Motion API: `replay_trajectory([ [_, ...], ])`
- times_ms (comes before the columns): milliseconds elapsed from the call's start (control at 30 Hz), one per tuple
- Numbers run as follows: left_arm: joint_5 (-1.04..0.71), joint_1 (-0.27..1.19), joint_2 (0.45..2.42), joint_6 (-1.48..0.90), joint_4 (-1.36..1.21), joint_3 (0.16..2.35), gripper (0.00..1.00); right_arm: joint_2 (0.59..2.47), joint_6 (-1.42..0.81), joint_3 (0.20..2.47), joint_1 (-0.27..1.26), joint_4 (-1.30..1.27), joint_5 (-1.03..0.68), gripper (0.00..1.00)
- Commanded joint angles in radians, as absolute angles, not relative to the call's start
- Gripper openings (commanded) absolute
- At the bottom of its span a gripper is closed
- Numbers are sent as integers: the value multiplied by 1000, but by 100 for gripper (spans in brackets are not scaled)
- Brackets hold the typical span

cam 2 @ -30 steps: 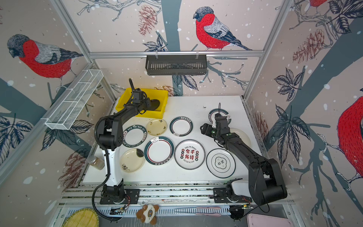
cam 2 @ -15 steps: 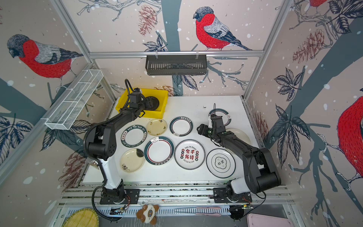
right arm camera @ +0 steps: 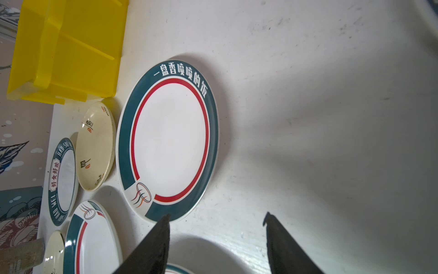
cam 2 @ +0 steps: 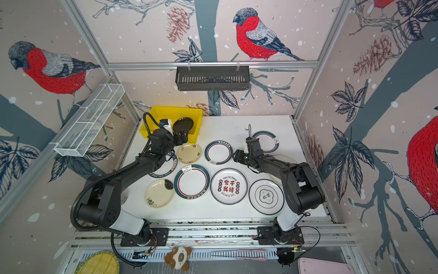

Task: Place the plates into the plastic bin on the countertop
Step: 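Grasp the green-rimmed white plate's edge with the right gripper while the left arm returns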

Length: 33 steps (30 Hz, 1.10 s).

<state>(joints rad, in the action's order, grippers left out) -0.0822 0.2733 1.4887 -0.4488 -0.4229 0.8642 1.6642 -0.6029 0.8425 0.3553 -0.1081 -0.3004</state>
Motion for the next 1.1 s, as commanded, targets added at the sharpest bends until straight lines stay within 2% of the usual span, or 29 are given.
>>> replay_trajectory([
  [0, -169, 280, 1435, -499, -519, 815, 87, 1694, -593, 861, 357, -148, -325, 60],
  [67, -198, 281, 1400, -513, -530, 776, 89, 1716, -602, 868, 359, -158, -342, 56],
  [300, -204, 281, 1310, -532, -546, 679, 91, 1773, -634, 869, 360, -211, -390, 50],
  [367, -196, 282, 1296, -534, -531, 669, 98, 1795, -642, 872, 361, -224, -414, 49],
  [667, -178, 281, 1273, -538, -531, 635, 98, 1833, -676, 865, 360, -278, -429, 47],
  [833, -172, 281, 1273, -544, -529, 630, 98, 1868, -702, 870, 360, -312, -446, 40],
  [1067, -173, 282, 1281, -543, -523, 629, 98, 1894, -741, 864, 360, -364, -449, 36],
])
